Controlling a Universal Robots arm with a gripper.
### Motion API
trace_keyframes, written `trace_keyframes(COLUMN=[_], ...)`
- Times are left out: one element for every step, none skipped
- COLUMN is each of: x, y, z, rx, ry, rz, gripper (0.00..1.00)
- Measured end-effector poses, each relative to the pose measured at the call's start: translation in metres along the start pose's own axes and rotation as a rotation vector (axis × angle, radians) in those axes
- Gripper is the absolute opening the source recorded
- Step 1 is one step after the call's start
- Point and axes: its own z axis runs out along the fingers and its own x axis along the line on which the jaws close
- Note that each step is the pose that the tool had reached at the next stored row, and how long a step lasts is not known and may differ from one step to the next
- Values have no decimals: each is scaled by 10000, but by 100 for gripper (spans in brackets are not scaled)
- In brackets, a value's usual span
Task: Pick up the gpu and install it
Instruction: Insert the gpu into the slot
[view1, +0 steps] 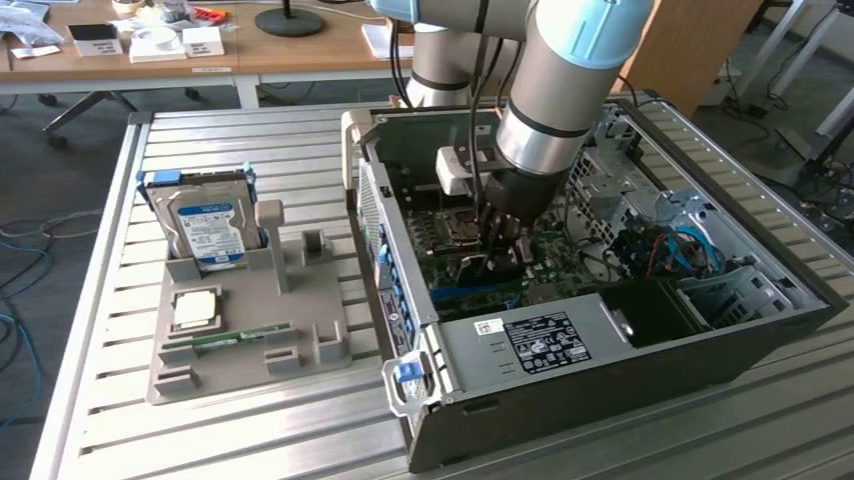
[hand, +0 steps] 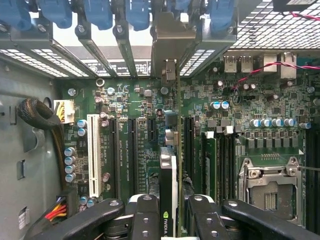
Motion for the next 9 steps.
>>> trace_keyframes(x=[4,6,6,7,7,7,8,8,8], y=[0,0,0,0,0,1,1,1,2], z=[1,1,2,3,8,15,19,20,20], rx=[0,0,0,0,1,1,1,-1,-1], ry=[0,0,1,2,-1,-2,0,1,2], rz=[0,0,1,1,0,-1,-1,-1,0], gripper=[27,27,27,27,27,27,27,27,27])
